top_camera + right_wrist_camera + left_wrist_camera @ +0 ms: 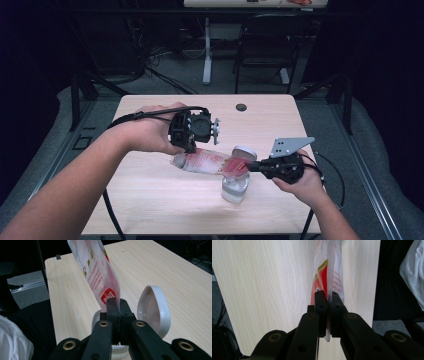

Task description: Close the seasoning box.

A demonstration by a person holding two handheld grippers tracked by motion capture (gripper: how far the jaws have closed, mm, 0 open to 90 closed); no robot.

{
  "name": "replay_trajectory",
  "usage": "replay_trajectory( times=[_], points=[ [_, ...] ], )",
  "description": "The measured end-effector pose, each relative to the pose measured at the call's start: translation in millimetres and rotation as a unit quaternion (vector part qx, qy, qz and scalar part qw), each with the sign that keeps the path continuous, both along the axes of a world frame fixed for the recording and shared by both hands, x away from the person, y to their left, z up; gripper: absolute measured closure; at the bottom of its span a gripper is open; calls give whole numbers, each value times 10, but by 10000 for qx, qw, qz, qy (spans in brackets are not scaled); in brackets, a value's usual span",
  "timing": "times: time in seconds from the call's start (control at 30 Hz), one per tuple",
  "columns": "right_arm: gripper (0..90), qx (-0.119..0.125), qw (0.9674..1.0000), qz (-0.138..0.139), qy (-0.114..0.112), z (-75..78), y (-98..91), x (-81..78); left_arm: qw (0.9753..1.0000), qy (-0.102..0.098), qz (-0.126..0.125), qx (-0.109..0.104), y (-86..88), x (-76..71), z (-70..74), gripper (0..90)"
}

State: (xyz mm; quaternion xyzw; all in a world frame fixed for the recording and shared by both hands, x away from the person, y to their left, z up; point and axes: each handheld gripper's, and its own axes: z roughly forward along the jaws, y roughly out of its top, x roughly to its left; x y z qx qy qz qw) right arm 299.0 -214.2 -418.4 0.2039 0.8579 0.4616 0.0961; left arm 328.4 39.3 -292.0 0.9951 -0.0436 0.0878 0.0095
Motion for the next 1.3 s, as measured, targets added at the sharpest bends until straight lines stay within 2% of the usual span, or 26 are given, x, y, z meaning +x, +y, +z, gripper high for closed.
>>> replay_trajectory(
  times=[0.57,1.3],
  points=[
    [900,1,10000,-20,9,-20,-12,2,10000,-36,-29,56,-39,-8,23,875],
    [900,12,10000,-14,62,-53,-5,15,10000,-38,-34,6,-43,-8,42,874]
  ],
)
